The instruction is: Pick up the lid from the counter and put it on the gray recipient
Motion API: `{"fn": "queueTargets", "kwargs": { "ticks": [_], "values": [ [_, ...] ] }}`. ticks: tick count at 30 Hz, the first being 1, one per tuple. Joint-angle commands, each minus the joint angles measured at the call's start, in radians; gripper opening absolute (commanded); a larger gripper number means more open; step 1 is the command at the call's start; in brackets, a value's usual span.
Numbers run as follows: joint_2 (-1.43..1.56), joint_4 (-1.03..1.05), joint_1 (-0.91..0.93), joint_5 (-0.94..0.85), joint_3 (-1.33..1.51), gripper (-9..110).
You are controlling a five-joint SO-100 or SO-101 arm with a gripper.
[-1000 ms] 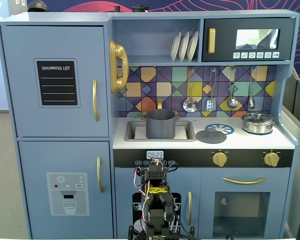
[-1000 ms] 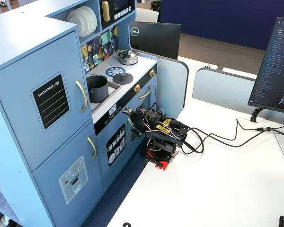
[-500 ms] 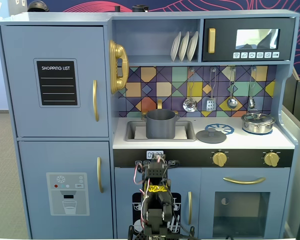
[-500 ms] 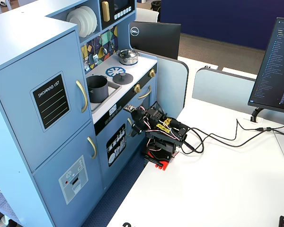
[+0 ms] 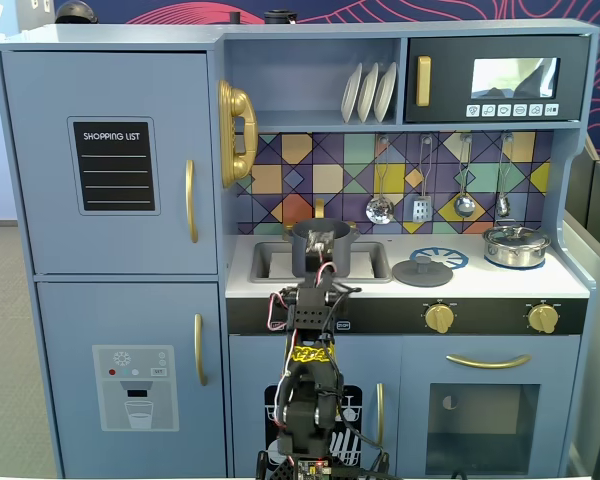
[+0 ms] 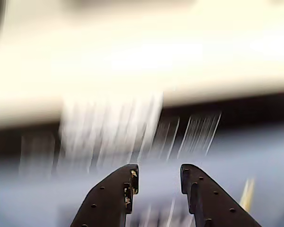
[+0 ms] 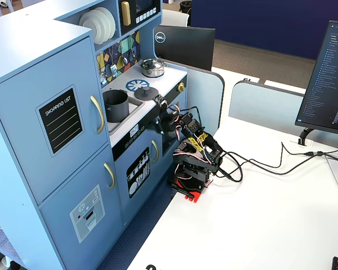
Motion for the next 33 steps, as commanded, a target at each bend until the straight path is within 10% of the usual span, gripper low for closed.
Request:
{"fn": "queueTargets", "kwargs": {
  "ticks": [1,33],
  "values": [
    [-0.072,-0.199,0.127,-0.025,-0.086,0],
    [-0.604,-1.085,0.442,0.052,-0.017,22]
  ]
}}
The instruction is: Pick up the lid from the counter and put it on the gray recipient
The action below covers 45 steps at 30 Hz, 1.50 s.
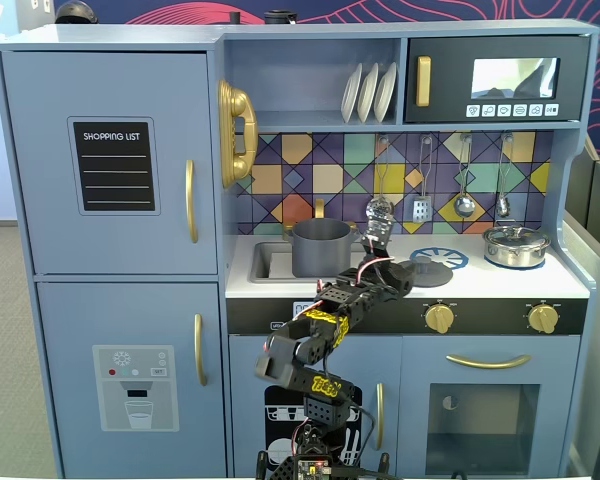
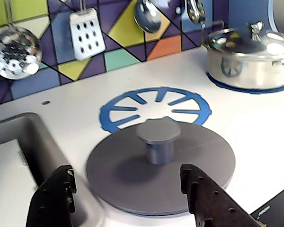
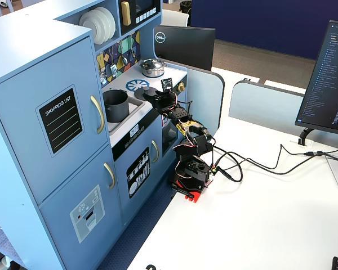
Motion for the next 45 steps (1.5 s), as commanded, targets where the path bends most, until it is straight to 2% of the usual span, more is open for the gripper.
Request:
{"fn": "queueTargets", "kwargs": {
  "ticks": [1,11,35,37,39,45],
  "values": [
    [-0.094,-0.101,0.018,-0.003,-0.083,22],
    [-0.342,-0.224,0.037,-0.014,-0.238,21],
    [-0.641,-0.308,0.020,-0.037,-0.413,18],
    [-0.661,-0.310,0.017,-0.041,-0.426,12],
    [-0.672,-0.310,0.011,-0.061,-0.433,0],
    [-0.655,-0.298,-0.003,-0.040,-0.434,0]
  ]
}}
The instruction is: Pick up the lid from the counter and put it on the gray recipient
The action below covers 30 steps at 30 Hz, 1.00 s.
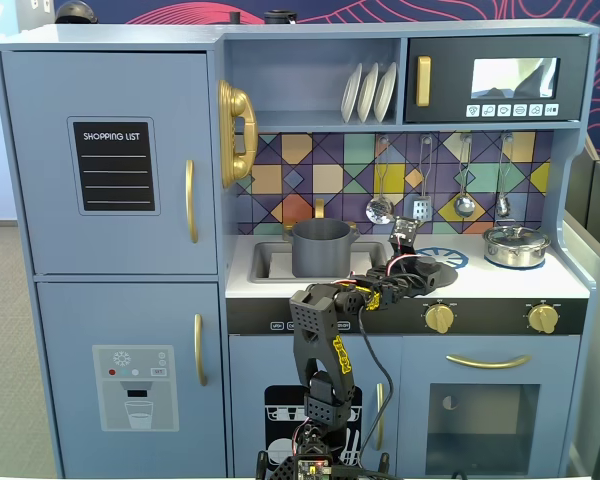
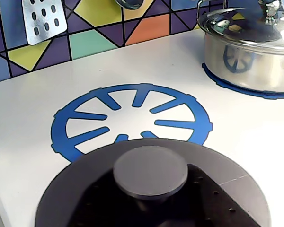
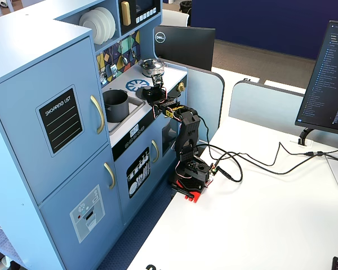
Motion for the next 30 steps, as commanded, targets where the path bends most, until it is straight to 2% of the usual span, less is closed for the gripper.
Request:
{"fn": "queueTargets", "kwargs": {
  "ticks": [1,16,30],
  "values": [
    [0.034,-0.015,-0.025,0.003,-0.069,0],
    [0.364,0.225,-0.081,-0.046,-0.161,0],
    [0.541,0.477,-0.268,-0.012,-0.225,0]
  ]
}}
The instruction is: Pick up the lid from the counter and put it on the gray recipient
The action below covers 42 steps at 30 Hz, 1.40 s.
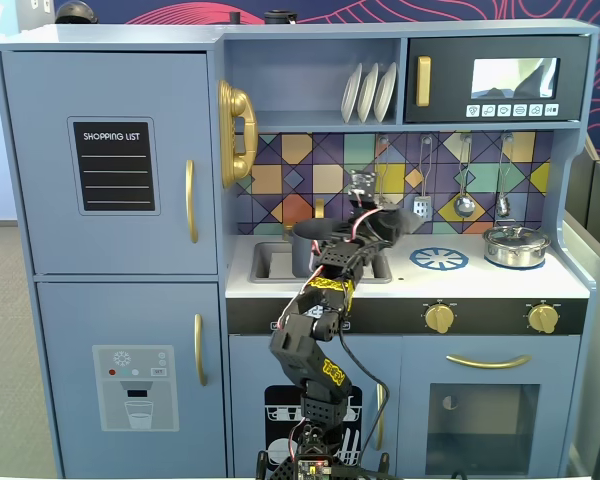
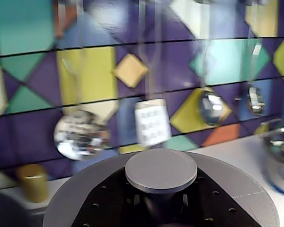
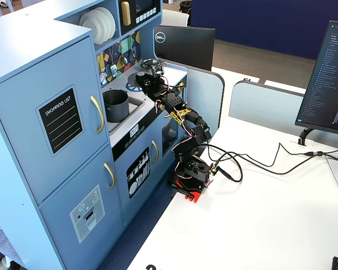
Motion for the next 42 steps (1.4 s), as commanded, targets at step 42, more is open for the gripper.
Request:
{"fn": "queueTargets", "kwargs": {
  "ticks": [42],
  "values": [
    [-0.190,-0.130,-0.356,0.034,-0.048,0]
  ]
}}
